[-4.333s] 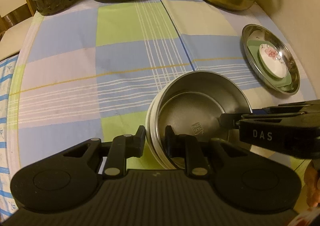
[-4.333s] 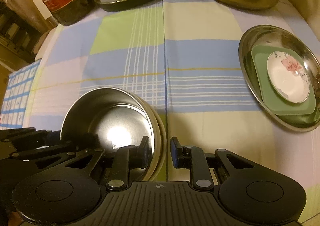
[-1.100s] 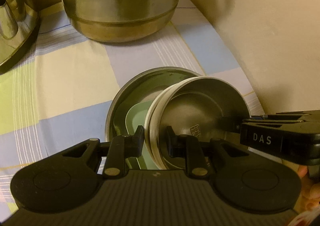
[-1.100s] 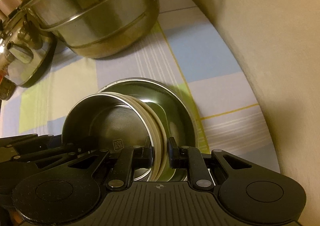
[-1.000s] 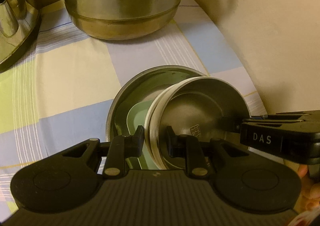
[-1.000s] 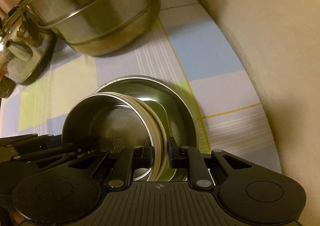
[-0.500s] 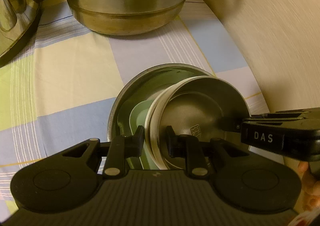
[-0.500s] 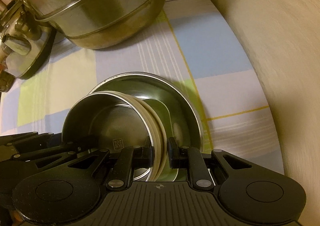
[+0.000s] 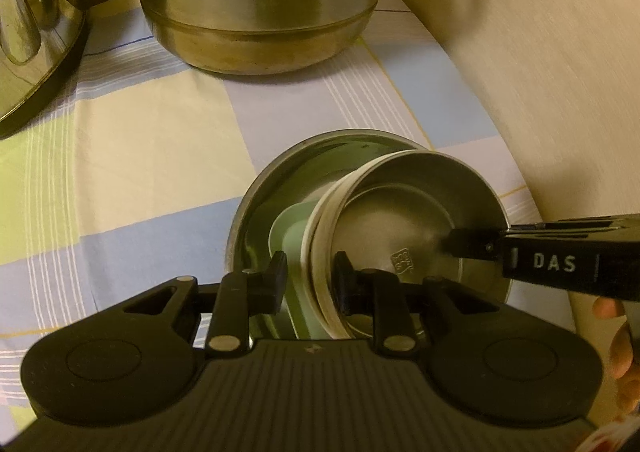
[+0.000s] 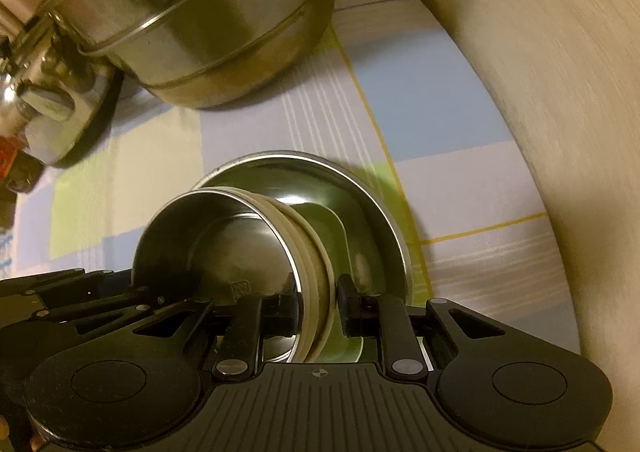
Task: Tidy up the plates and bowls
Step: 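Lower the bowl stack onto the green plate with both grippers, then open both grippers to release the stack and withdraw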
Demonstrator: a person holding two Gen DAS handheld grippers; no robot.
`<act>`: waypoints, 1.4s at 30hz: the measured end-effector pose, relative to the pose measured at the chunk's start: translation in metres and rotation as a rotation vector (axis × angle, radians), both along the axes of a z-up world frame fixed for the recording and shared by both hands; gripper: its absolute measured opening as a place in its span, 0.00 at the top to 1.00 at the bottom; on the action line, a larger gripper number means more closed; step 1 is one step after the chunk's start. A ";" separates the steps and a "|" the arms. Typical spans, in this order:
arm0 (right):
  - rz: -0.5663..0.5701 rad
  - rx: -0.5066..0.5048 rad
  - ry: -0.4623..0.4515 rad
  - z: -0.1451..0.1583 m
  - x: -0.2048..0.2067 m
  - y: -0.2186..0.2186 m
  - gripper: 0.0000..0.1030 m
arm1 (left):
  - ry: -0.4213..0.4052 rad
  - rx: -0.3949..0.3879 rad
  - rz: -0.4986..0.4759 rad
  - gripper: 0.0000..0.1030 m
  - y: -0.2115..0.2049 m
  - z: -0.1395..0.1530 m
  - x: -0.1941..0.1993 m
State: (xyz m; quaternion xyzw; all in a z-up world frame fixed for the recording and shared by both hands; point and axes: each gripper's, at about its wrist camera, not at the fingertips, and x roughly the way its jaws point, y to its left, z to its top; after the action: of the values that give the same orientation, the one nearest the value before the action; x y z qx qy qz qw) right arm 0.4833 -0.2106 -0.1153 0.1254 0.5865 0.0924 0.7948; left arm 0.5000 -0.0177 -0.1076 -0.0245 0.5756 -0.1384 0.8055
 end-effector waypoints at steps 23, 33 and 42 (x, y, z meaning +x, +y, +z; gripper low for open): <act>-0.149 0.236 -0.177 0.010 -0.034 -0.032 0.87 | -0.115 0.011 -0.049 0.92 -0.003 0.016 -0.014; -0.235 0.327 -0.096 0.002 -0.028 -0.047 0.86 | -0.119 0.007 -0.049 0.92 -0.004 0.021 -0.012; -0.243 0.322 -0.056 0.002 -0.022 -0.047 0.86 | -0.117 0.017 -0.048 0.92 -0.005 0.020 -0.011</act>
State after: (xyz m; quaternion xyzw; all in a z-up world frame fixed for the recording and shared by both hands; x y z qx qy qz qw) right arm 0.4617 -0.2580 -0.1136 0.3179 0.5224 0.0919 0.7858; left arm 0.4892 -0.0224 -0.0875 0.0043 0.5293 -0.1539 0.8343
